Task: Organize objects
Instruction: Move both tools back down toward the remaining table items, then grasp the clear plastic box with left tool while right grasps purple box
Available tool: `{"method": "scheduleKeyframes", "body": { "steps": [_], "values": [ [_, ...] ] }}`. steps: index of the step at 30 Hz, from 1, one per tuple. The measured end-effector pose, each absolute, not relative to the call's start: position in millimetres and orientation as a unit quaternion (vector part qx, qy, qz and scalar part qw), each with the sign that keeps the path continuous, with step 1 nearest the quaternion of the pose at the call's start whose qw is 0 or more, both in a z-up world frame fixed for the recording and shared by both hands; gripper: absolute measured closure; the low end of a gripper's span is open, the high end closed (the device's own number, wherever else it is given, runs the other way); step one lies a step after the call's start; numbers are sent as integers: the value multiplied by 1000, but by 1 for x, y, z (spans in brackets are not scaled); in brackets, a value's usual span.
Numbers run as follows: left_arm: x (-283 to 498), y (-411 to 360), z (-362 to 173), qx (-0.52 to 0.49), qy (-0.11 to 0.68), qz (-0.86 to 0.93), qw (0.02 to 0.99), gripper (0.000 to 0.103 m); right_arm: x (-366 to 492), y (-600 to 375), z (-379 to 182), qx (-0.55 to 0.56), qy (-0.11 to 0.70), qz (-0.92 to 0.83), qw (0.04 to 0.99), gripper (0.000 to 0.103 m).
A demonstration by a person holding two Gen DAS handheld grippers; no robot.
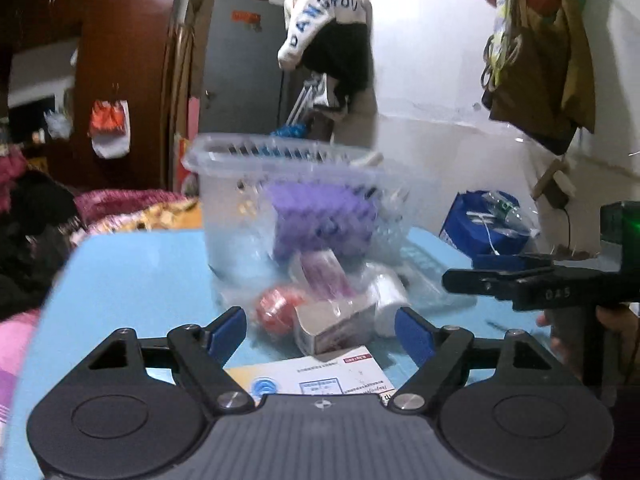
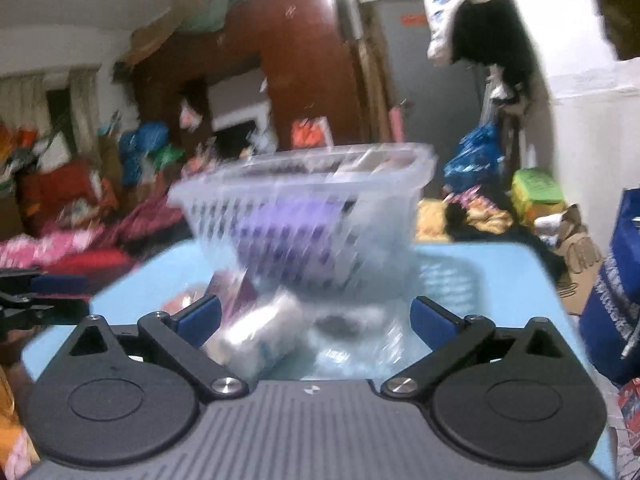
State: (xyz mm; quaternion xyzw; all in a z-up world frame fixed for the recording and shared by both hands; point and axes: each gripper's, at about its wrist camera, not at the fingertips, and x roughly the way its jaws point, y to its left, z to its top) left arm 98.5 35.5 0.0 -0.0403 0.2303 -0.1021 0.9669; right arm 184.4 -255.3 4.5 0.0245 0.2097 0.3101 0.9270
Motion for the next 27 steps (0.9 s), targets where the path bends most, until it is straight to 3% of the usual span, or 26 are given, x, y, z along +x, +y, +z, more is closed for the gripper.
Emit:
{"method": "scheduleKeyframes", "body": {
  "steps": [9, 16, 24, 27],
  "values": [
    [129, 33, -31, -74, 258, -109, 957, 19, 206, -221, 11, 26, 215, 330, 919, 3],
    [136, 25, -44, -71, 268, -115, 954, 19, 224, -164, 3, -31, 256, 326, 909, 44],
    [138, 19, -45, -64, 267, -119, 954, 19, 221, -145, 0, -52, 280, 343, 895, 48],
    [136, 16, -45, -54, 261, -117, 957, 22, 216, -145, 0, -71, 277, 336, 898, 57]
  ]
}}
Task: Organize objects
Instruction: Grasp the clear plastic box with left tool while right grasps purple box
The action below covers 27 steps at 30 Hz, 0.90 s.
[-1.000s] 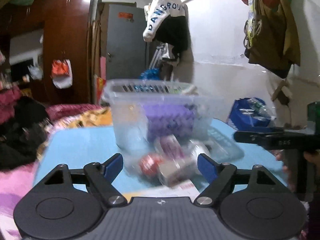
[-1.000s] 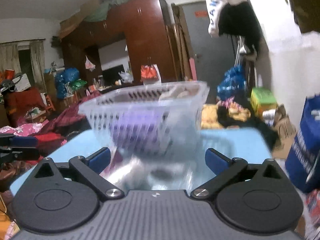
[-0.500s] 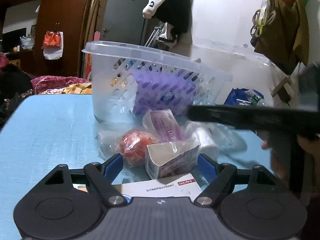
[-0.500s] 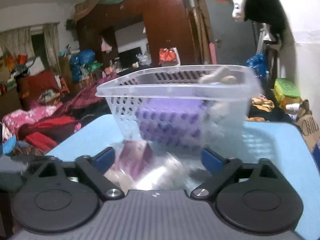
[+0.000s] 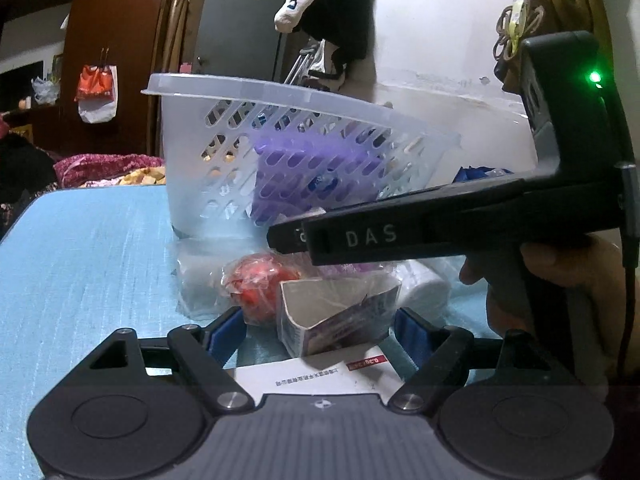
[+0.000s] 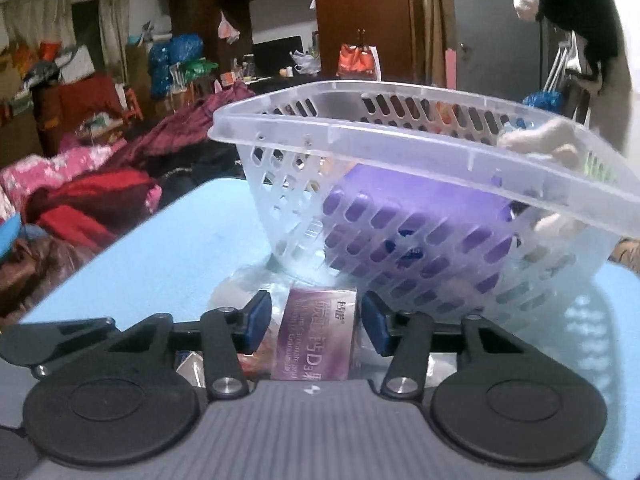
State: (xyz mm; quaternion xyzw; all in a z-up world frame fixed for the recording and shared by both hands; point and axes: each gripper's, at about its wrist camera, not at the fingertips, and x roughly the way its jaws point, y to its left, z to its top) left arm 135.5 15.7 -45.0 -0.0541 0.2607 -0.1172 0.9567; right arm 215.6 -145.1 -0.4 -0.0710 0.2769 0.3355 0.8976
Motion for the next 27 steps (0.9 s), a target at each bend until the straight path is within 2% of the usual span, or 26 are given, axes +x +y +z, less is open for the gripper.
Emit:
{"method": "scheduleKeyframes", "body": {
  "steps": [4, 10, 16, 27],
  "values": [
    [132, 10, -44, -38, 252, -124, 959, 32, 213, -155, 0, -79, 277, 330, 899, 57],
    [131, 3, -44, -15, 251, -127, 959, 33, 217, -166, 1, -79, 291, 333, 893, 54],
    [129, -2, -44, 2, 246, -125, 961, 37, 215, -173, 4, -70, 280, 326, 900, 56],
    [103, 16, -31, -40, 164, -132, 977, 37, 197, -205, 20, -22, 204, 326, 923, 56]
  ]
}}
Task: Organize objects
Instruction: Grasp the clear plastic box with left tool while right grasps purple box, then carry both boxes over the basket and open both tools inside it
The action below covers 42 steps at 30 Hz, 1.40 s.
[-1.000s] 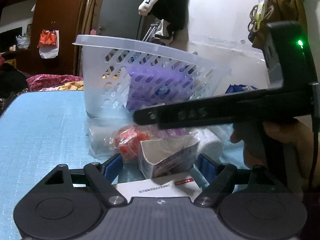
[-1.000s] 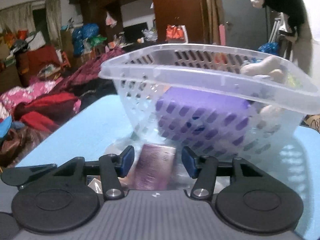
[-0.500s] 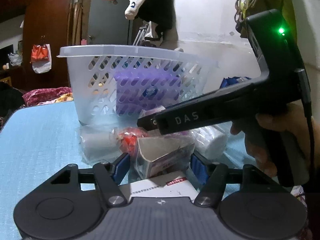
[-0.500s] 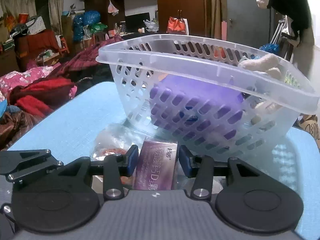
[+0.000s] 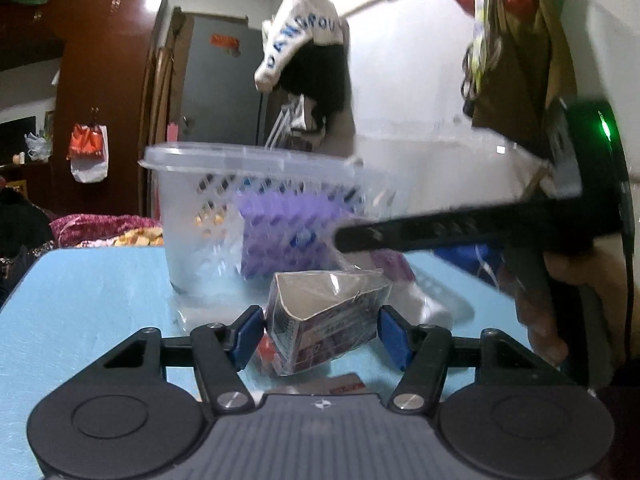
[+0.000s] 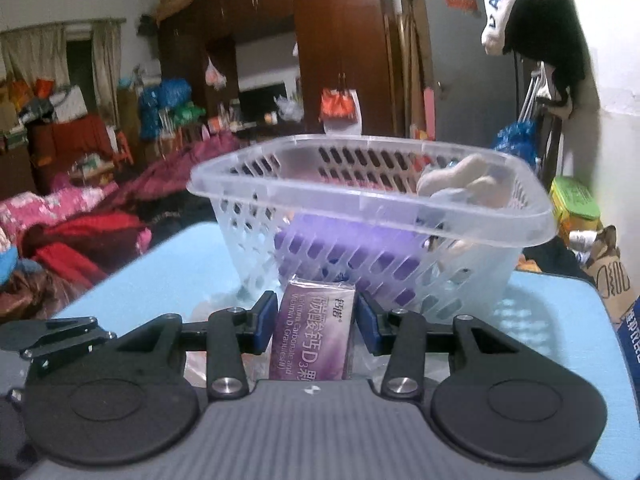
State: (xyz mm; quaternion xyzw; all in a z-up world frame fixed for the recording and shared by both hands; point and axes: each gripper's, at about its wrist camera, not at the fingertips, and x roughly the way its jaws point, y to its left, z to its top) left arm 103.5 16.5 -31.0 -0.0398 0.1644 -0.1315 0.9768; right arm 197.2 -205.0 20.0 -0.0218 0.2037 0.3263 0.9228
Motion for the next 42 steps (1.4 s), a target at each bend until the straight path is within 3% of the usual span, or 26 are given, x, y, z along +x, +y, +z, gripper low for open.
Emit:
{"method": "scheduleKeyframes", "body": {
  "steps": [16, 27, 33, 42],
  "values": [
    [80, 36, 0, -65, 80, -112, 988, 37, 161, -241, 26, 8, 92, 323, 942, 56],
    [135, 36, 77, -48, 70, -74, 994, 37, 187, -226, 72, -16, 20, 314, 949, 57],
    [213, 42, 97, -53, 141, -46, 988, 37, 240, -193, 92, -14, 66, 297, 952, 57],
    [282, 56, 74, -88, 236, -28, 967, 37, 300, -159, 73, -22, 169, 282, 944, 57]
  ]
}}
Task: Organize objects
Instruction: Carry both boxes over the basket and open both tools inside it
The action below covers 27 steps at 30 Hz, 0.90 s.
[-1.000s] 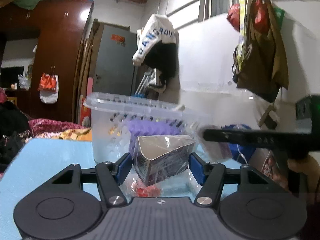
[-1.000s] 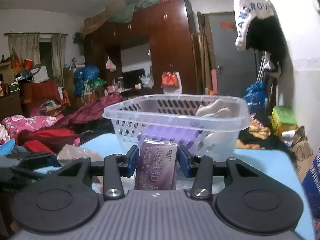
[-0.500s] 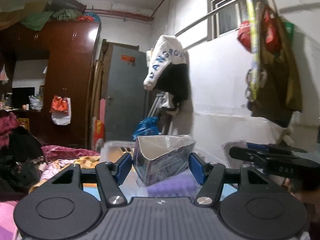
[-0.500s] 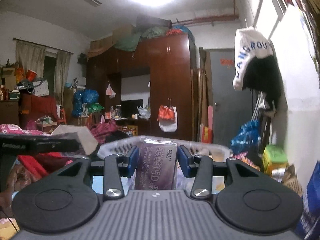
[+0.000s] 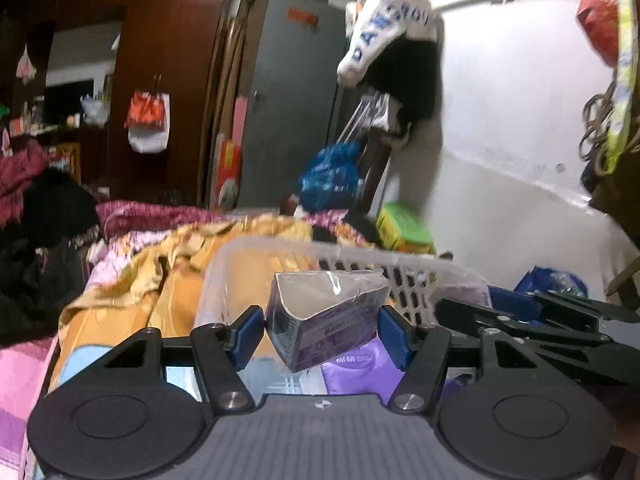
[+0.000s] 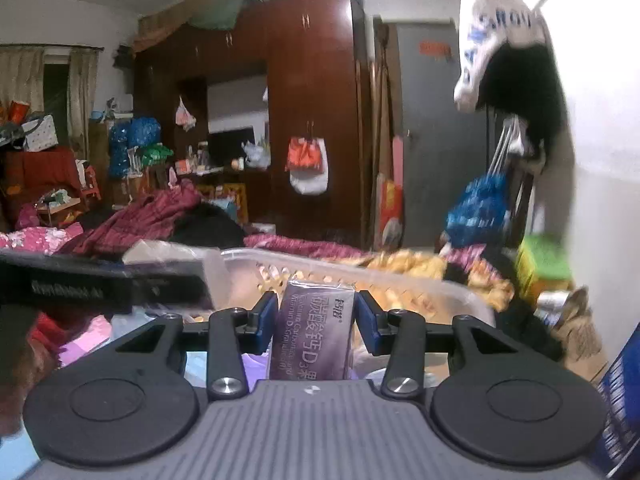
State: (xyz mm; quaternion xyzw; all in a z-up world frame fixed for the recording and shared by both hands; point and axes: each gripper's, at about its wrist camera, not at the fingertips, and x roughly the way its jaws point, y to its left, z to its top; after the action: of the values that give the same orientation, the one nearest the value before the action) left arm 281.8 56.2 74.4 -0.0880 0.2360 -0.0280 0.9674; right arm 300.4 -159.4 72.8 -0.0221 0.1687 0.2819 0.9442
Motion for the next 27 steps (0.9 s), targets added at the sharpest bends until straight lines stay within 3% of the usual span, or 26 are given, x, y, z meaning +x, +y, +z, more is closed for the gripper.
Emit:
{"method": "scheduleKeyframes", "body": {
  "steps": [7, 13, 15, 18, 20, 24, 27],
  "values": [
    [293, 59, 60, -102, 256, -14, 961, 37, 313, -156, 59, -27, 229, 283, 931, 57],
    [289, 52, 61, -87, 245, -15, 965, 33, 306, -167, 60, -19, 227, 274, 934, 54],
    [285, 52, 61, -83, 234, -19, 968, 25, 307, -167, 64, -17, 221, 263, 939, 46],
    [275, 56, 62, -96, 206, -35, 973, 13, 303, -179, 68, -1, 209, 251, 945, 26],
    [260, 59, 63, -107, 182, -45, 976, 12, 295, -186, 73, 1, 192, 253, 948, 11],
    [220, 56, 69, -88, 144, -51, 984, 6, 259, -207, 83, 24, 147, 291, 945, 0],
    [180, 52, 71, -68, 131, -40, 988, 6, 221, -226, 82, 27, 116, 312, 943, 0]
  ]
}}
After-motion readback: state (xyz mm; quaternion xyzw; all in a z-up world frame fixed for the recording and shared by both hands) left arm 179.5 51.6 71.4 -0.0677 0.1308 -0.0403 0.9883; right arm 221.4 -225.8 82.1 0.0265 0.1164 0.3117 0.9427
